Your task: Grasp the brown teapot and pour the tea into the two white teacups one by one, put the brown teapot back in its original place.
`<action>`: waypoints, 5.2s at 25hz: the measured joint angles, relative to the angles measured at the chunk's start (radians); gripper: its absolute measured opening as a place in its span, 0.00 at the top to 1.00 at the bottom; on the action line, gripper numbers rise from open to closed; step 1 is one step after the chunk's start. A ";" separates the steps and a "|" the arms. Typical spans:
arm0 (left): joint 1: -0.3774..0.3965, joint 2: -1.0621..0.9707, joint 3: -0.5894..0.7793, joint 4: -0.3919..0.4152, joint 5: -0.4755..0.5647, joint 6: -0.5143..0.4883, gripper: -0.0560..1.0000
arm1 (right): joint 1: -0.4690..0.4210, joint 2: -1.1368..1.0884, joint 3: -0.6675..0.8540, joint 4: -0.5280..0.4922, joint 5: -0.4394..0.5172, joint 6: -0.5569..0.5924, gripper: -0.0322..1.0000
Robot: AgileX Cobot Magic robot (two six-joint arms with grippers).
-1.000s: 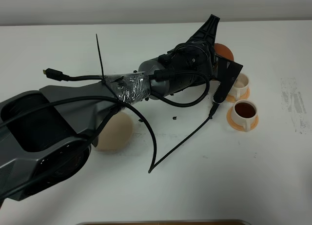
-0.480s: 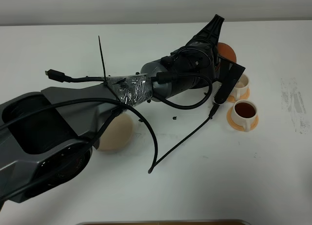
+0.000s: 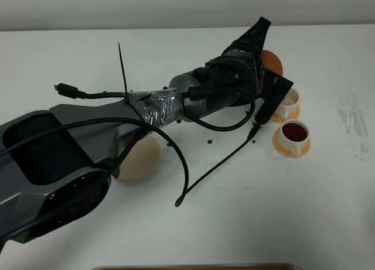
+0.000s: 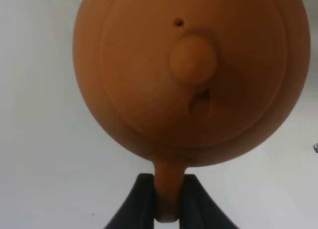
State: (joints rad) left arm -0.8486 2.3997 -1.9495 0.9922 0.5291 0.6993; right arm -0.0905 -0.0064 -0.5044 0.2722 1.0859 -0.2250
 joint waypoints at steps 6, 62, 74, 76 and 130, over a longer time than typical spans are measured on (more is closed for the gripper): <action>0.000 0.000 0.000 0.000 0.000 0.026 0.83 | 0.000 0.000 0.000 0.000 0.000 0.000 0.75; -0.007 0.009 -0.001 0.155 -0.089 0.030 0.83 | 0.000 0.000 0.000 0.000 0.000 0.000 0.75; -0.007 0.021 -0.001 0.202 -0.094 0.029 0.83 | 0.000 0.000 0.000 0.000 0.000 0.000 0.75; -0.007 0.021 -0.001 0.214 -0.095 0.029 0.83 | 0.000 0.000 0.000 0.000 0.000 0.000 0.75; -0.007 0.033 -0.029 0.404 -0.117 0.023 0.83 | 0.000 0.000 0.000 0.000 0.000 0.000 0.75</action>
State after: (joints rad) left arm -0.8554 2.4327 -1.9782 1.3961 0.4125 0.7220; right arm -0.0905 -0.0064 -0.5044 0.2722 1.0859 -0.2250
